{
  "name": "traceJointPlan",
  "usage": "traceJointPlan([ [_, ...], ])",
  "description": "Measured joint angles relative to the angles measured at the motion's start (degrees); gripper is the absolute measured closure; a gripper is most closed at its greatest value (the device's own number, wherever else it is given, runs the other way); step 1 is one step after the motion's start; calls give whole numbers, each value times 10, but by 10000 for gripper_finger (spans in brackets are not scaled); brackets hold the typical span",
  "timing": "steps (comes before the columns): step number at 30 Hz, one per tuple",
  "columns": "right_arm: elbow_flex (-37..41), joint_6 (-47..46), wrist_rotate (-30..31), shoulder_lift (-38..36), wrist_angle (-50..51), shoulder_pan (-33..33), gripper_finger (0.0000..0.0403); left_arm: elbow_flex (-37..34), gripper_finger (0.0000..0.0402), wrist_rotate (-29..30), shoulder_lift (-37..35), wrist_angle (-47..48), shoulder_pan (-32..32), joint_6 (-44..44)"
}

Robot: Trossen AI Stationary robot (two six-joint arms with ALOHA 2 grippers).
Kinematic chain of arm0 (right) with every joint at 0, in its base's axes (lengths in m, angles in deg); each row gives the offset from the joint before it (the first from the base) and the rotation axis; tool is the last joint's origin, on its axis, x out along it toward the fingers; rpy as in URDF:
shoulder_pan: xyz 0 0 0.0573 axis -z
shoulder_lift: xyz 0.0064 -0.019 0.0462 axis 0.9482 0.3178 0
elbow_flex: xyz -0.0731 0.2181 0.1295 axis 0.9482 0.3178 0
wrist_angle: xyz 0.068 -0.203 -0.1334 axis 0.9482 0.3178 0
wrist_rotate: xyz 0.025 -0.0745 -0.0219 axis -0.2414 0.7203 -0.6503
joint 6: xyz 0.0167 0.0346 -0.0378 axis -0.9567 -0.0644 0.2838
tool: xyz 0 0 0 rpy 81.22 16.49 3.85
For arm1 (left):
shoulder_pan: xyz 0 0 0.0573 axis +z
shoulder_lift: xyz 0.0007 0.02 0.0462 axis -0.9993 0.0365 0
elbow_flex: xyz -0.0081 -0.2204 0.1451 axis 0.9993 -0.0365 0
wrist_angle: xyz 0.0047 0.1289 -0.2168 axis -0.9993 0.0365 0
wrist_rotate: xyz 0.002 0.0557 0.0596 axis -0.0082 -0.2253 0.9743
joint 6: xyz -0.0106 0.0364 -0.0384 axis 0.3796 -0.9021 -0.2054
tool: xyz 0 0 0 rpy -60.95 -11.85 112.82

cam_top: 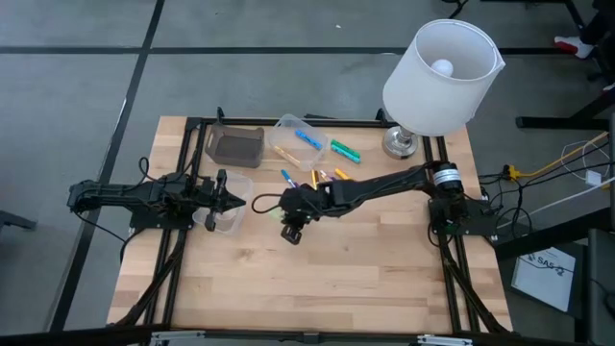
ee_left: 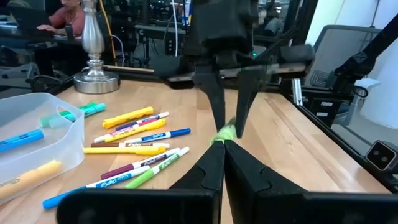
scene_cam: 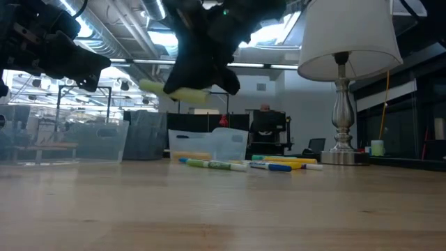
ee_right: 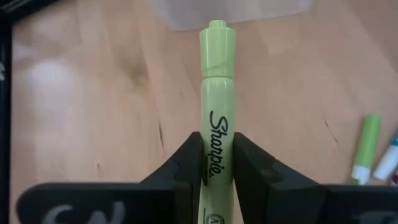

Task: Pick & Place Markers
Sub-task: Put the light green highlighter into the top transparent bin

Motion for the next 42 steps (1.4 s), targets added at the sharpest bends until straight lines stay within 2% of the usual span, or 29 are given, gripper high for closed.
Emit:
traceJointPlan([
  [14, 0, 46, -17, -25, -68, 29, 332, 0, 395, 0, 2, -1, 0, 0],
  [24, 0, 81, -30, -25, -81, 67, 333, 0, 395, 0, 2, 0, 0, 0],
  [42, 0, 212, -31, -55, -95, 109, 333, 0, 395, 0, 2, 0, 0, 0],
])
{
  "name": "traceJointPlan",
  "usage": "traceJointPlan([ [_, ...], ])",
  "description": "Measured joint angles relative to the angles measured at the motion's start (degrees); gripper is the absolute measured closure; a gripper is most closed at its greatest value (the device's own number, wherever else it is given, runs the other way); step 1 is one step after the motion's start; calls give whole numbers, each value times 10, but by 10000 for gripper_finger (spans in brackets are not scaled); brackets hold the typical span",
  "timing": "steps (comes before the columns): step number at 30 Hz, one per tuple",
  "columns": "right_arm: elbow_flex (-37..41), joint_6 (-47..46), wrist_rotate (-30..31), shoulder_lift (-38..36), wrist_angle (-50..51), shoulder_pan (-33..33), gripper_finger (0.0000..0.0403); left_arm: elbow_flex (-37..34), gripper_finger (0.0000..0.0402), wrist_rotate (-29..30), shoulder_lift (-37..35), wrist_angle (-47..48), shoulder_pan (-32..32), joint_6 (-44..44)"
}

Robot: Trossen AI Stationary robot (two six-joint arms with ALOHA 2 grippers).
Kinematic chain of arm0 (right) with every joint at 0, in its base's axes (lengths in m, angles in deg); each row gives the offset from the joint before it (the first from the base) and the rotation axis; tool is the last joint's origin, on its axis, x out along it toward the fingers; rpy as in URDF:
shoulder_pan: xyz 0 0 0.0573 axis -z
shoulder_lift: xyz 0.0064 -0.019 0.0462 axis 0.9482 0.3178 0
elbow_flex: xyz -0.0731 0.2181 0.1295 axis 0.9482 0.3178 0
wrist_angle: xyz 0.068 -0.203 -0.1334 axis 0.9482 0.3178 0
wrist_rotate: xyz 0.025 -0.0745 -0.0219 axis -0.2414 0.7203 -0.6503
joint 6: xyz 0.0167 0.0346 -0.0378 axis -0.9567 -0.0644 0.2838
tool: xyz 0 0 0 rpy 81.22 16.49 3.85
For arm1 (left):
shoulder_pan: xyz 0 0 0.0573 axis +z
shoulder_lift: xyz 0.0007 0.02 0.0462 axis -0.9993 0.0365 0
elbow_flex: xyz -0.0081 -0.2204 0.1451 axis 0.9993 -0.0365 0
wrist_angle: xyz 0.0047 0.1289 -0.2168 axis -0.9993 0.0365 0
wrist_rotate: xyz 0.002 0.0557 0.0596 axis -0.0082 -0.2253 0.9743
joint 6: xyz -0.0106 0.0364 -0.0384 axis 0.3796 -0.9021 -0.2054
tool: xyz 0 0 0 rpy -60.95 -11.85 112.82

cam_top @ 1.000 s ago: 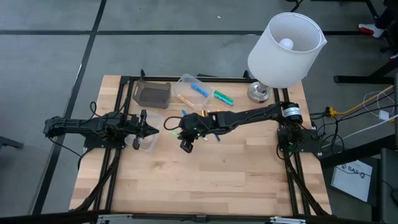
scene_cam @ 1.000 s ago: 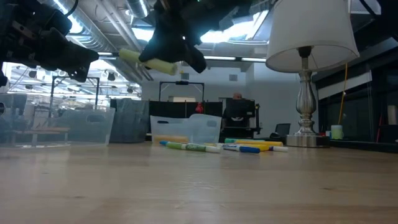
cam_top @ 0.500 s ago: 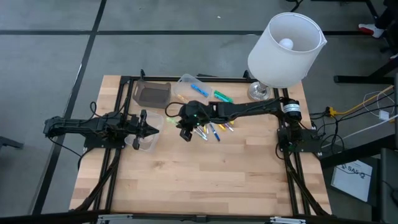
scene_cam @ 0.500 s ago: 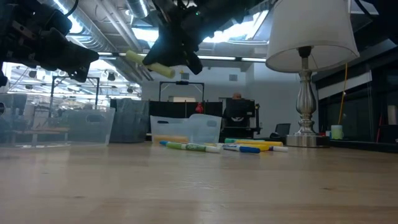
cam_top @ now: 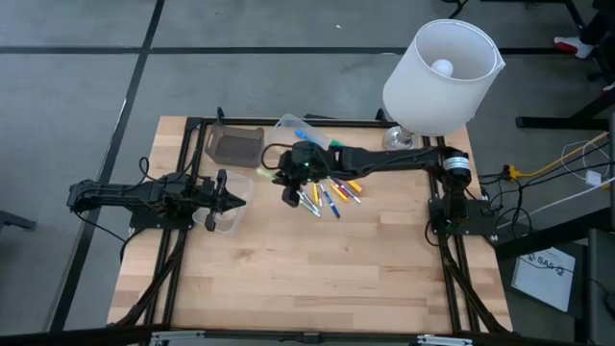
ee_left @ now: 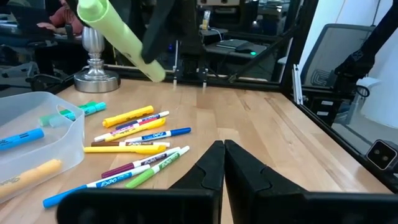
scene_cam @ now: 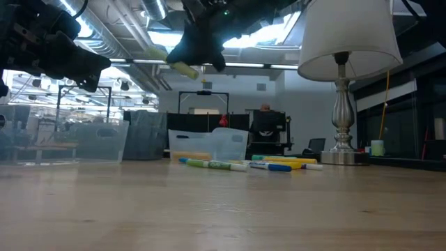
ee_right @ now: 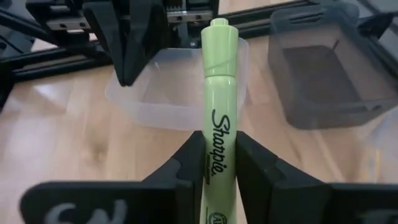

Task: Pick & Place Markers
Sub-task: Put the light green highlighter into the top transparent bin

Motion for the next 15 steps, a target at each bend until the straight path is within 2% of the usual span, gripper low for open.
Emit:
traceJointPlan([
  [15, 0, 11, 0, -3, 4, 24, 328, 0, 395, 0, 0, 0, 0, 0],
])
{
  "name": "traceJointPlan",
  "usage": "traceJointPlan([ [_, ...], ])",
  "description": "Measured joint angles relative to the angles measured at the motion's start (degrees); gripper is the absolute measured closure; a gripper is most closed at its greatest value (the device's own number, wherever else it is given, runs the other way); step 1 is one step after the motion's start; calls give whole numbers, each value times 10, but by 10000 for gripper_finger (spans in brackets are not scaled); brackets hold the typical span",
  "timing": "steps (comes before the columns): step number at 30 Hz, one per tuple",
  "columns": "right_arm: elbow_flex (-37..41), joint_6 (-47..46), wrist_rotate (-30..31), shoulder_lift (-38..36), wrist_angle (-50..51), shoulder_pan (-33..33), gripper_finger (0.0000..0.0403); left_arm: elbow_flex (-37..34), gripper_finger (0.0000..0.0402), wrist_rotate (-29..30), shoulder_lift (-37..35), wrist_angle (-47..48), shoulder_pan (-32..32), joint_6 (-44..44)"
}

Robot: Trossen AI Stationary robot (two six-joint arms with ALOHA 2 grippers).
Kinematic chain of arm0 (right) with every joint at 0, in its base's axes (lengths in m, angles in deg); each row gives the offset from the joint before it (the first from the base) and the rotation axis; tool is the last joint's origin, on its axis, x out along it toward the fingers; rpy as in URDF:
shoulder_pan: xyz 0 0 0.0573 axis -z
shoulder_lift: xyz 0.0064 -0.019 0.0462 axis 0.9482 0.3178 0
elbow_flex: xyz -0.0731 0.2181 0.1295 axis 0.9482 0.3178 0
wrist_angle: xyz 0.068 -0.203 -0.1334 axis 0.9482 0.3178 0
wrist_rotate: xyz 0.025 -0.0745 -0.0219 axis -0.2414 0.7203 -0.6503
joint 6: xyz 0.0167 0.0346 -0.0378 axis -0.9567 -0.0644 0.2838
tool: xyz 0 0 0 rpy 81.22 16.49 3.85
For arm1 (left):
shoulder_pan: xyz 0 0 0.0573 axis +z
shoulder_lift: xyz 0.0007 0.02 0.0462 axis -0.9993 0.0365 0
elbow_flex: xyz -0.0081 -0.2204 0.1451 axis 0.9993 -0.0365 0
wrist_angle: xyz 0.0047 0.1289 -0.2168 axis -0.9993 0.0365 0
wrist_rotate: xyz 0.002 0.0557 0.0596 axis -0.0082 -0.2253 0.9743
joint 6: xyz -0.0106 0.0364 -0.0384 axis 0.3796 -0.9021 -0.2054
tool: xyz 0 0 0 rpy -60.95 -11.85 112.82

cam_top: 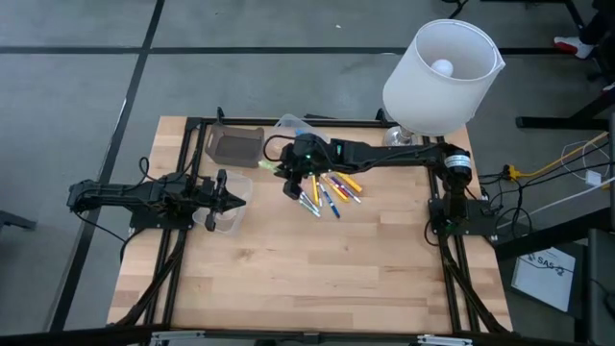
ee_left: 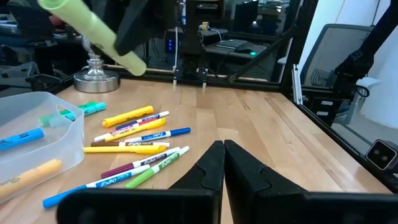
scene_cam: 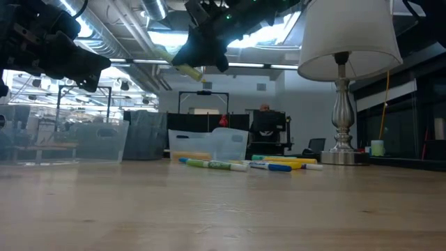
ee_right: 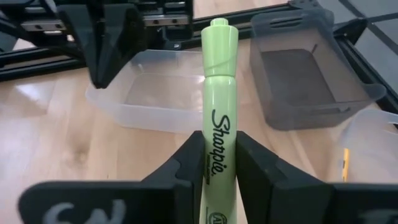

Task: Pick & Place Markers
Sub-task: Put the light green highlighter into the top transparent bin

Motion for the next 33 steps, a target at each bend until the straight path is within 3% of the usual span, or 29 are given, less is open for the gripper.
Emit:
traceJointPlan([
  [33, 0, 4, 1, -3, 13, 130, 326, 0, 395, 0, 0, 0, 0, 0],
])
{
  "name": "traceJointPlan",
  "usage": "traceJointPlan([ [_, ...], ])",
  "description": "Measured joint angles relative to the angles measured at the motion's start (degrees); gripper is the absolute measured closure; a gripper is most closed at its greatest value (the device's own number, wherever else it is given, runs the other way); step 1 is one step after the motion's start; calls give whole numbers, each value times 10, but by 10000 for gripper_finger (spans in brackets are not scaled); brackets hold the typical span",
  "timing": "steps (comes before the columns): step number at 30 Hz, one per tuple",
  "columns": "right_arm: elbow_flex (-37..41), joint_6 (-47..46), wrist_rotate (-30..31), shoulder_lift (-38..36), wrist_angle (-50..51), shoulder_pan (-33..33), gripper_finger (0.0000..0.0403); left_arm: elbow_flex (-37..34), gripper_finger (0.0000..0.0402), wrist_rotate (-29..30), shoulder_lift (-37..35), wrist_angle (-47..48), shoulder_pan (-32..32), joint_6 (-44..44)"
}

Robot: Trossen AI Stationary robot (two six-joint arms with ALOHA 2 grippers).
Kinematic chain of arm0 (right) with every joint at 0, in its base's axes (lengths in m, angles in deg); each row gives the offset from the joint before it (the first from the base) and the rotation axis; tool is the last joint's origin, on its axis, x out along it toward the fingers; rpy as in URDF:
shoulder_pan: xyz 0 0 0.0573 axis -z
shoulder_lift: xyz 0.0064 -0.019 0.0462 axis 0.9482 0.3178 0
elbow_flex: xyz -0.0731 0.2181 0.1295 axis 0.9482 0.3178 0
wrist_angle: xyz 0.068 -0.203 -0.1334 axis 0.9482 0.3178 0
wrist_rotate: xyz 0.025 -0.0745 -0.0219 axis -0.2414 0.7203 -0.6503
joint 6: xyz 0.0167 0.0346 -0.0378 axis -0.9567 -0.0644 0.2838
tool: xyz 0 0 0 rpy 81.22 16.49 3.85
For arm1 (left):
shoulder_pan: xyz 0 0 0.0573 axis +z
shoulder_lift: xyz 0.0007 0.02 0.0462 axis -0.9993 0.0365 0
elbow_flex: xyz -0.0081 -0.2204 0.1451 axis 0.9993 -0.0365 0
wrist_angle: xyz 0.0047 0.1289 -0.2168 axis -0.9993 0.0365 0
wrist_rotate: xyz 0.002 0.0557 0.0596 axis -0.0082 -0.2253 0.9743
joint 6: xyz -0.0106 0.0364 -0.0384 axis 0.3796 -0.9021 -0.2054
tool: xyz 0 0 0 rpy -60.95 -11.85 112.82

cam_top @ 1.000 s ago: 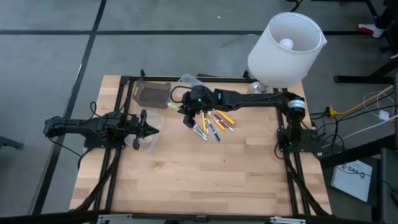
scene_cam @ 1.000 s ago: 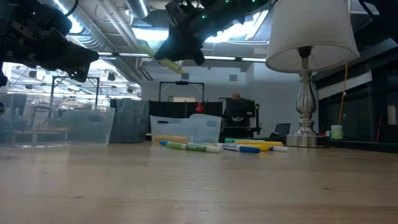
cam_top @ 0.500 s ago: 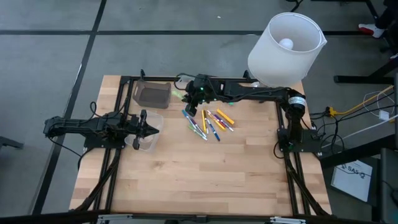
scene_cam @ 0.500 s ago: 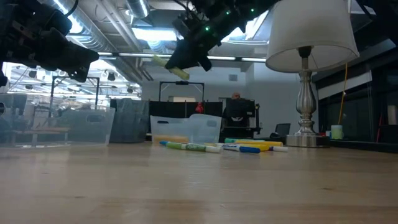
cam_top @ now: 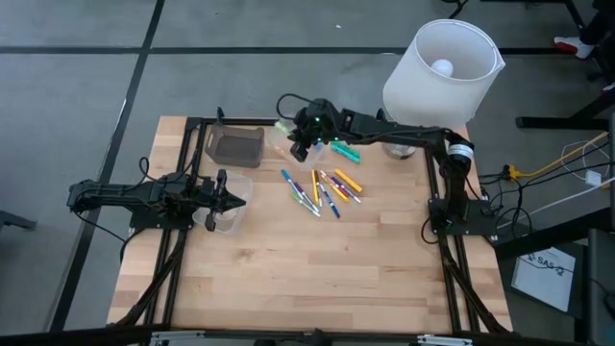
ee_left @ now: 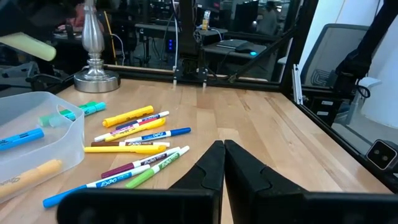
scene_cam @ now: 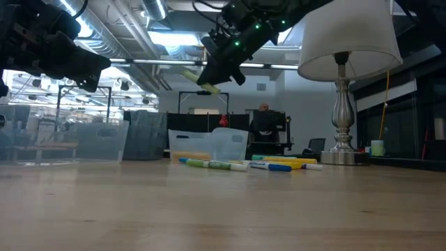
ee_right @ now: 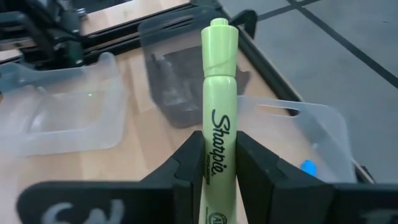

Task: Pick & Place Markers
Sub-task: Put the light green highlighter into the top transparent bin

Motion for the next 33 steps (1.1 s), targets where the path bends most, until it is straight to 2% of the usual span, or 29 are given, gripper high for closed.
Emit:
traceJointPlan([
  [9, 0, -2, 2, 0, 2, 27, 329, 0, 395, 0, 0, 0, 0, 0],
  [15, 0, 0, 35, 0, 22, 37, 329, 0, 395, 0, 0, 0, 0, 0],
  [33, 0, -2, 35, 16, 56, 40, 327, 0, 395, 0, 0, 0, 0, 0],
])
